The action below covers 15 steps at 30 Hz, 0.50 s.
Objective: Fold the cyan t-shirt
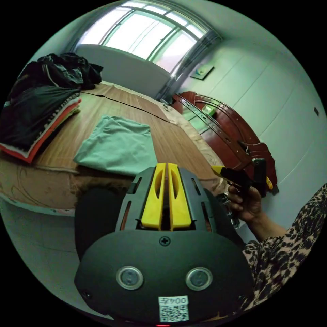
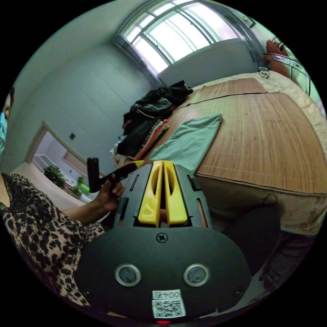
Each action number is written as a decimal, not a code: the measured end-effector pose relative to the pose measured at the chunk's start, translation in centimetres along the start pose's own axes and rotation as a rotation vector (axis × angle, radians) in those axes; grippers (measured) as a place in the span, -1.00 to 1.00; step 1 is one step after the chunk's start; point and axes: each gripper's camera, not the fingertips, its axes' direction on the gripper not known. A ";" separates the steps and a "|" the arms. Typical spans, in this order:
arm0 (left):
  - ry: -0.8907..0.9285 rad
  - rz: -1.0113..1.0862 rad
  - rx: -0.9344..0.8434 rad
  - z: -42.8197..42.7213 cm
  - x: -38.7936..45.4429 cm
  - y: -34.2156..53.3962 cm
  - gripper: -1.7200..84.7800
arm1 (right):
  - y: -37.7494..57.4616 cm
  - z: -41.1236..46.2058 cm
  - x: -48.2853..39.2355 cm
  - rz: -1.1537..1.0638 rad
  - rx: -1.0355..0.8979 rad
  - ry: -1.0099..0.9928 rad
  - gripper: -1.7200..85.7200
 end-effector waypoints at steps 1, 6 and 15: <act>-0.008 0.037 -0.018 0.7 1.6 0.5 -0.95 | 1.0 -1.3 0.1 -0.029 0.018 -0.050 -0.98; -0.122 0.166 -0.122 3.9 6.0 3.5 -0.95 | 4.9 -4.4 2.8 0.049 0.013 -0.122 -0.98; -0.039 0.199 -0.239 7.1 9.0 7.6 -0.96 | 12.7 -8.7 5.1 0.094 0.146 -0.434 -0.97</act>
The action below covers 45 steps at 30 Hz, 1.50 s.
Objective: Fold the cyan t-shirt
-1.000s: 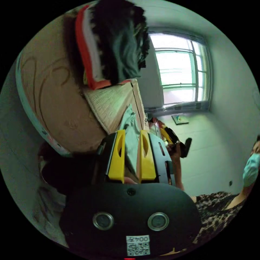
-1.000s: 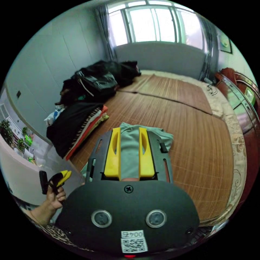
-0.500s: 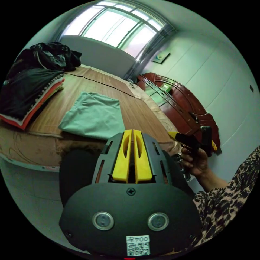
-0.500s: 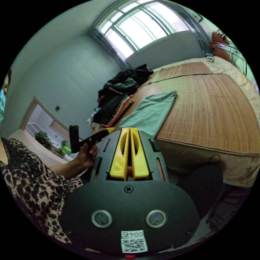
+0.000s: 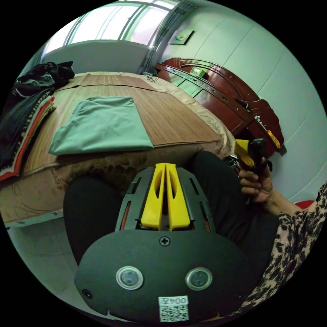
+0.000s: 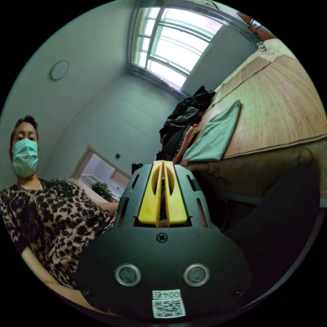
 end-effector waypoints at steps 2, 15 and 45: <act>0.002 0.021 -0.017 0.6 1.0 0.3 -0.96 | 0.6 -0.8 -1.7 -0.094 -0.008 -0.011 -0.97; 0.022 -0.011 -0.033 2.0 3.3 1.2 -0.96 | 3.1 -3.4 -9.6 -0.301 0.115 0.114 -0.54; 0.023 -0.063 -0.018 1.2 1.5 1.7 -0.96 | 4.8 -4.9 -8.8 -0.239 0.101 0.238 -0.63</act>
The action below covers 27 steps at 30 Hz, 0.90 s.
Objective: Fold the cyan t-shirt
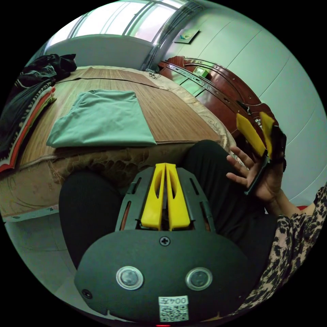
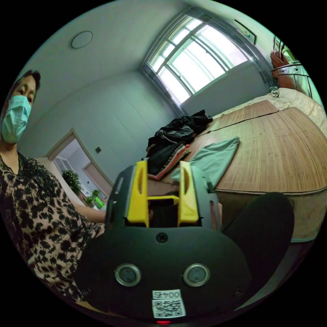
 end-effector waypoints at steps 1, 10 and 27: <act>0.001 -0.003 -0.002 0.0 -0.2 -0.1 -0.96 | 0.0 -0.1 0.1 0.003 0.044 0.014 -0.59; 0.001 -0.024 0.000 -0.4 -1.6 -0.5 -0.96 | -0.9 1.6 1.7 -0.038 -0.057 -0.021 -0.83; 0.009 -0.057 -0.002 -0.3 -3.7 -1.4 -0.96 | -3.3 5.5 6.2 -0.049 -0.148 0.044 -0.90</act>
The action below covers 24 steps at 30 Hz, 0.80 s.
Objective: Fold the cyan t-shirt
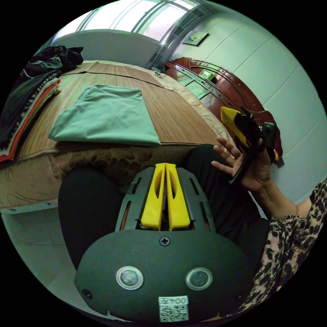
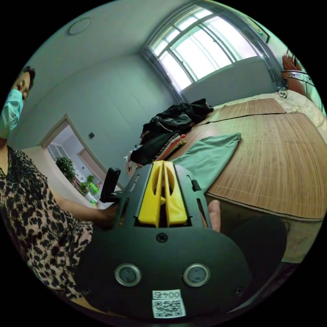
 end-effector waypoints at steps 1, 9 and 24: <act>0.000 -0.001 0.000 0.0 0.0 0.0 -0.96 | -0.1 0.1 0.5 0.021 0.016 0.011 -0.86; 0.005 -0.012 0.000 0.6 -0.2 -0.1 -0.95 | -1.3 1.7 2.5 -0.009 -0.017 0.013 -0.87; -0.083 0.070 0.050 0.0 2.0 -0.9 -0.83 | -4.1 6.0 11.9 0.238 -0.103 -0.052 -0.71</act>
